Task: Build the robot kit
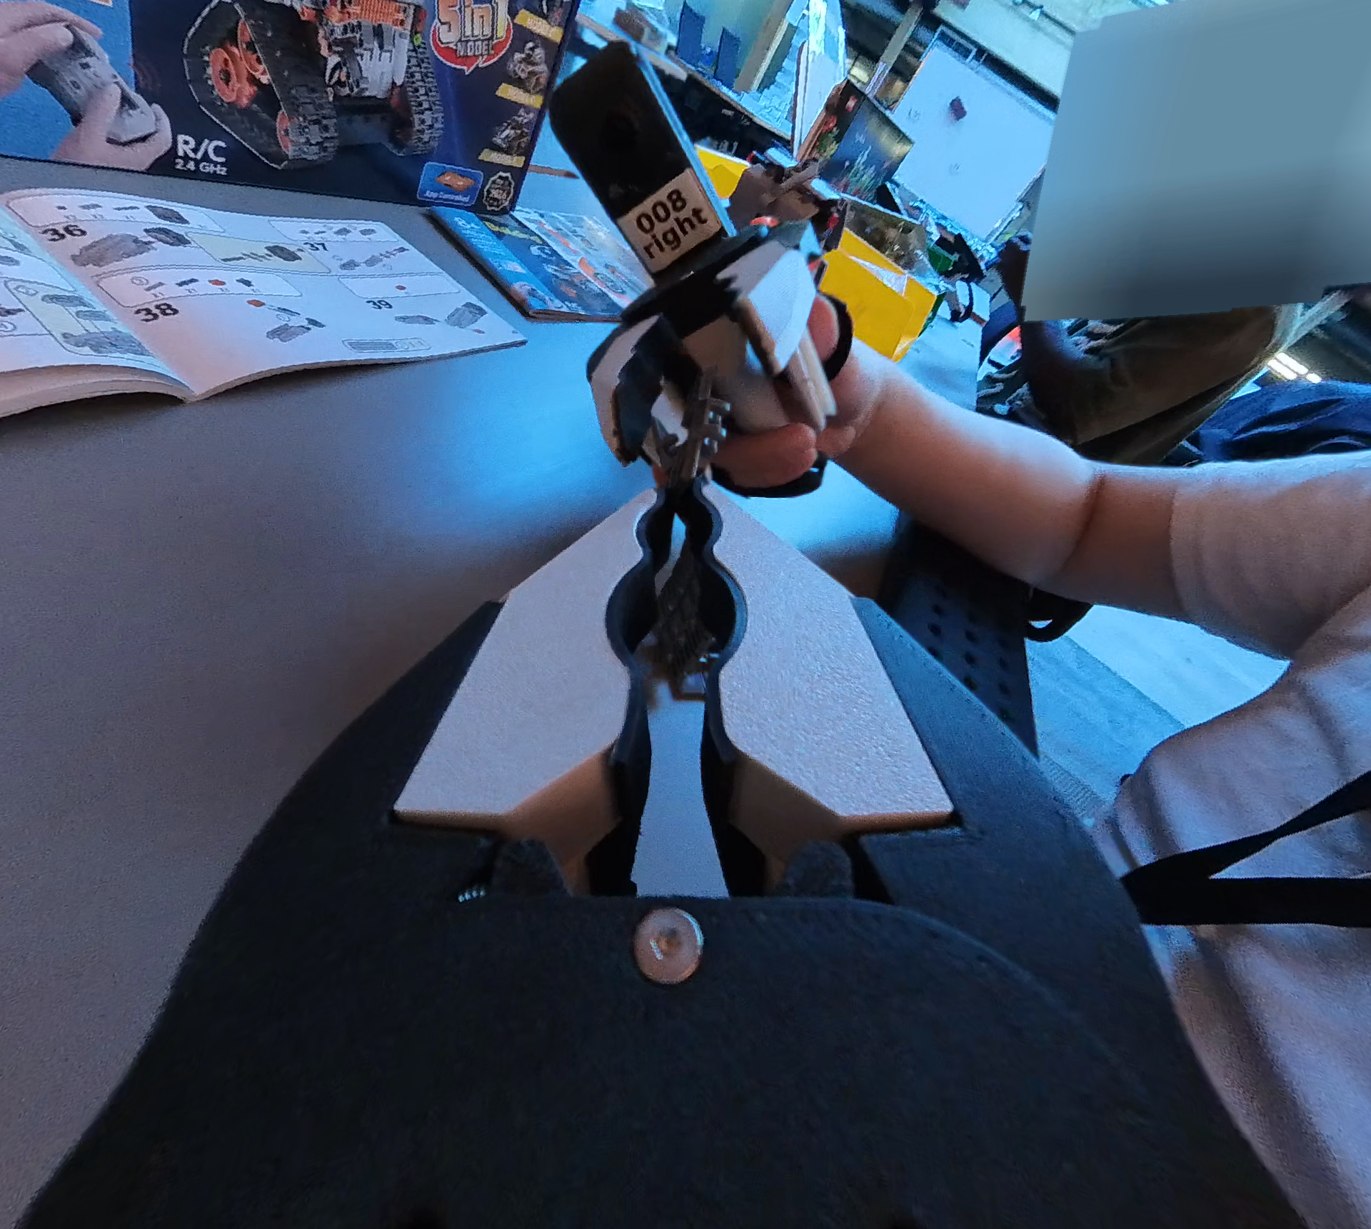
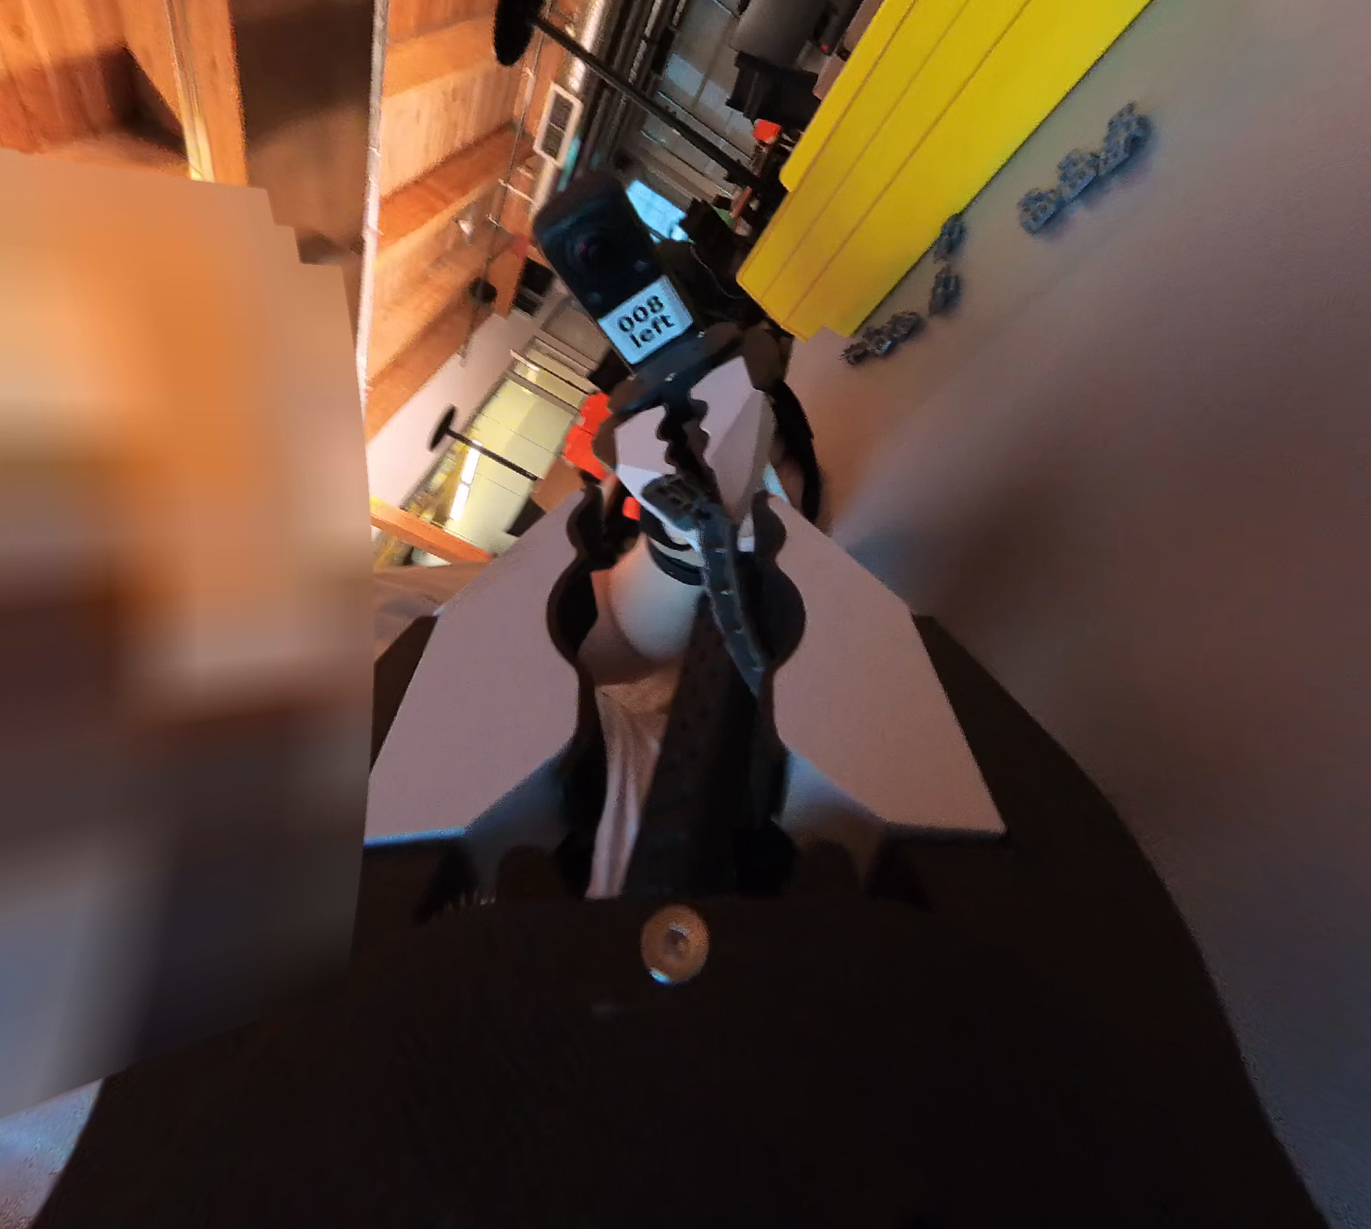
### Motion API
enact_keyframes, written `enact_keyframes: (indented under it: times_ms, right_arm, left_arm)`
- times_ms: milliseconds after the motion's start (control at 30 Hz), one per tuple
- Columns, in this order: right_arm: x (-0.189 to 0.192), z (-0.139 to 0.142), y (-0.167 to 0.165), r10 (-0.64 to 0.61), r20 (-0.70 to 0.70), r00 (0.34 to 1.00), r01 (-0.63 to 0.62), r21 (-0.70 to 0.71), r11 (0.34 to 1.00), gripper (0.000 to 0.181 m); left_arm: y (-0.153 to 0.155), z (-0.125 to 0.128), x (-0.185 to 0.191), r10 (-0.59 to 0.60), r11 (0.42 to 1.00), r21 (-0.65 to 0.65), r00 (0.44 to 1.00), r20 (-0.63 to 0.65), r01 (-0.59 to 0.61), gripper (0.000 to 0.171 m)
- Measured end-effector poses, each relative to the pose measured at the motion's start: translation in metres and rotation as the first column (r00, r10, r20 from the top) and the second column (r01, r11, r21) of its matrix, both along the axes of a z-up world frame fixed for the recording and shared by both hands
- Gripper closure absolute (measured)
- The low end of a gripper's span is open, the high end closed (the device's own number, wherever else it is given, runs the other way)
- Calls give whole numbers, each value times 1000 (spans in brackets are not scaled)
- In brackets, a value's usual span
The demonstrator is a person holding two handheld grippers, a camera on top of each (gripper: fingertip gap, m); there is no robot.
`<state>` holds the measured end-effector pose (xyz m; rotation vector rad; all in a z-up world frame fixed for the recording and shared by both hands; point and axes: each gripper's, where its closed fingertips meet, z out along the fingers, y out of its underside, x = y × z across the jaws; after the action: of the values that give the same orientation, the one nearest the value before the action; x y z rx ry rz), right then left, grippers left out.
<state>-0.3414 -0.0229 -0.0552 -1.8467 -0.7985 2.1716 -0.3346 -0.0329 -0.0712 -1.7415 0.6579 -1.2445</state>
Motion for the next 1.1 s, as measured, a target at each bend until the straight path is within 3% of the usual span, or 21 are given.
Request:
enact_keyframes:
  times_ms: [100,367,567,700,800,1100]
  right_arm:
    - [-1,-2,0,-6,14,1000,8,-107,994,137]
    - [-3,-8,0,-31,63,998,44,-227,973,135]
    - [-4,-13,5,-80,102,992,99,-201,975,151]
    - [-4,-13,5,-81,102,991,97,-163,982,145]
    - [-4,-16,7,-89,95,991,105,-182,978,154]
    - [-6,-21,12,-112,55,992,122,-245,962,156]
  left_arm:
    - [0,-1,0,5,1000,11,1000,-14,-5,169]
    - [4,-8,-1,48,997,73,992,-117,-39,168]
    - [5,-9,0,73,991,125,984,-164,-53,169]
    - [6,-11,0,74,992,112,983,-166,-56,169]
    - [6,-12,0,82,991,120,980,-179,-61,169]
    - [10,-17,-4,118,984,156,963,-242,-82,170]
